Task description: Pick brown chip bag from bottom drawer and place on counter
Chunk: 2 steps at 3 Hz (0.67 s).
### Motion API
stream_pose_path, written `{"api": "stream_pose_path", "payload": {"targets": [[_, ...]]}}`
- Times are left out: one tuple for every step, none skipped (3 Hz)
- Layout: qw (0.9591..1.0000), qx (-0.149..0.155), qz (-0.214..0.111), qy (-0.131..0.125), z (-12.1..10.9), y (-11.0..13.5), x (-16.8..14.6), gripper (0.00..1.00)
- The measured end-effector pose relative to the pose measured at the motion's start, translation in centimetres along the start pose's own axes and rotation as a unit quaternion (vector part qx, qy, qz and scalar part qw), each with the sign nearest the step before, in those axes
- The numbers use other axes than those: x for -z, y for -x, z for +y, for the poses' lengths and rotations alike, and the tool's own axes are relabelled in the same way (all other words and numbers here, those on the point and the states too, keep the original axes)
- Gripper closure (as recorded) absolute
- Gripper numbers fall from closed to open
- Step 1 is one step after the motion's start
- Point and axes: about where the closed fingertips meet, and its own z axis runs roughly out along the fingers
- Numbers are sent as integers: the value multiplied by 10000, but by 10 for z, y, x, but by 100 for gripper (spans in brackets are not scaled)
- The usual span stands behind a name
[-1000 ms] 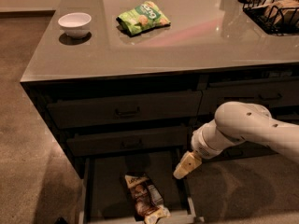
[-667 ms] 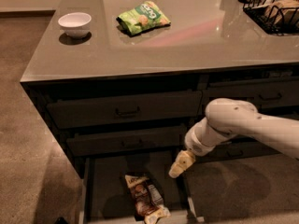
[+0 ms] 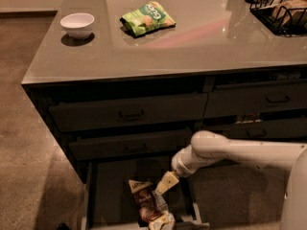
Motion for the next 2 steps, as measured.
{"api": "stream_pose_path", "payload": {"targets": [[9960, -44, -877, 135, -23, -1, -35, 0], [9939, 144, -1085, 168, -35, 0, -58, 0]]}}
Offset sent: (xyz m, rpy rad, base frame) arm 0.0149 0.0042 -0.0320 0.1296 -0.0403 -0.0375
